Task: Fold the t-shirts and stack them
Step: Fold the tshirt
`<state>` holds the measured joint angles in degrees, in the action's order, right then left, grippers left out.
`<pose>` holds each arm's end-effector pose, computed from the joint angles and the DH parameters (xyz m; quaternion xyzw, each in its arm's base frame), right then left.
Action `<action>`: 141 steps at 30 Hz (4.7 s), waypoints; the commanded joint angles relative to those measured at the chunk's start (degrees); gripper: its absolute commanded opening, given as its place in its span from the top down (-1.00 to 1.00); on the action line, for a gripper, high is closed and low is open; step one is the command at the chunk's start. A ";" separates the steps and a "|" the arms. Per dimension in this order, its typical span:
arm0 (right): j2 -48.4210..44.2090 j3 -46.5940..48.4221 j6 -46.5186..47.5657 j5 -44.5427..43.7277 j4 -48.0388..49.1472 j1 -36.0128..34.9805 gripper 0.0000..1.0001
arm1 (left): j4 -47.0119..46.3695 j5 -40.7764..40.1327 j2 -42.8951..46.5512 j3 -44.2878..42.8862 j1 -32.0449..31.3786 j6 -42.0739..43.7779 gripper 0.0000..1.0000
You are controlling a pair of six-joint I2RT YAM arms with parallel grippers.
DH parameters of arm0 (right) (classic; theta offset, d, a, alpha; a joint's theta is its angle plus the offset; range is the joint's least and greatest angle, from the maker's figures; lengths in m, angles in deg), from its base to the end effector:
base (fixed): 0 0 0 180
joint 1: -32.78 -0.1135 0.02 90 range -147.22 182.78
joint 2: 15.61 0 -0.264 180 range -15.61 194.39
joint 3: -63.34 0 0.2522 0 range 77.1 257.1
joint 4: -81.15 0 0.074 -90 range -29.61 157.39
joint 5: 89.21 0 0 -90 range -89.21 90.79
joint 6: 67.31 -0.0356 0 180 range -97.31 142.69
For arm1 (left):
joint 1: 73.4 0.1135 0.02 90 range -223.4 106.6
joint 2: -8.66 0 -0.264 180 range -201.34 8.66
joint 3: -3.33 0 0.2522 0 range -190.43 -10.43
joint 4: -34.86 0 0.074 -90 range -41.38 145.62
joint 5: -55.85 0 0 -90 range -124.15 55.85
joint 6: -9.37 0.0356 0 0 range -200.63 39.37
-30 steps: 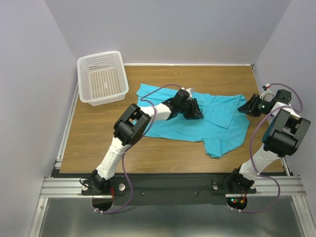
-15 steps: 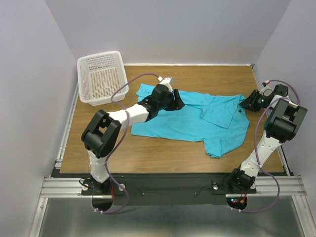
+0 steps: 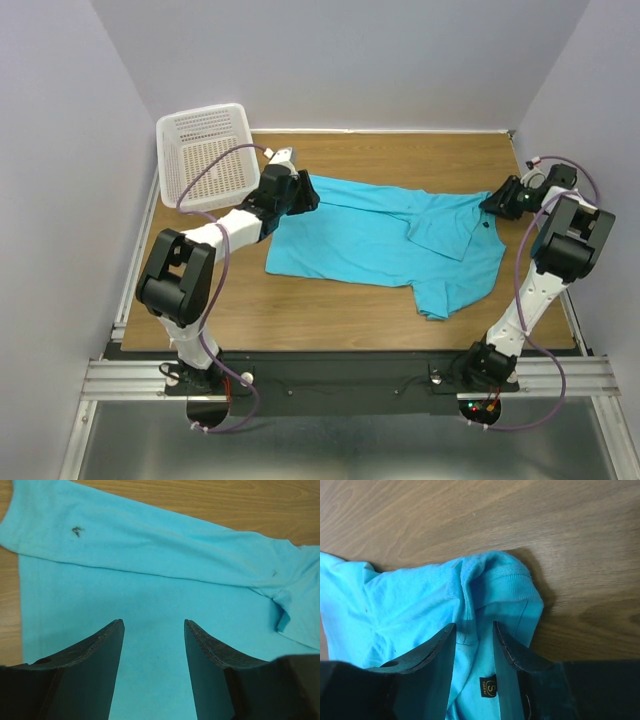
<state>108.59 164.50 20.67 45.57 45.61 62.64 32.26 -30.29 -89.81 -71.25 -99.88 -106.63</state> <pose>0.4047 -0.2034 0.1484 0.1453 0.8842 0.2957 0.3312 0.3494 -0.1767 0.2327 0.0225 0.8250 -0.2743 0.4936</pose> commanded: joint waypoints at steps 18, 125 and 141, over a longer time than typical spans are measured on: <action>2.71 4.89 -1.67 1.72 0.86 -0.86 0.35 | 3.44 -0.78 -14.19 -18.54 6.88 4.47 -0.25; -52.13 -38.35 88.24 -12.25 -46.25 -2.89 -0.28 | 0.10 1.95 19.64 34.45 7.06 -22.78 -0.10; -49.14 -37.74 87.45 -7.51 -48.09 -11.58 -0.26 | 0.18 -2.36 21.74 32.43 7.05 -18.12 1.00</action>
<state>60.52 126.36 109.56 36.45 -2.98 54.27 30.03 -27.97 -71.41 -36.56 -92.86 -126.93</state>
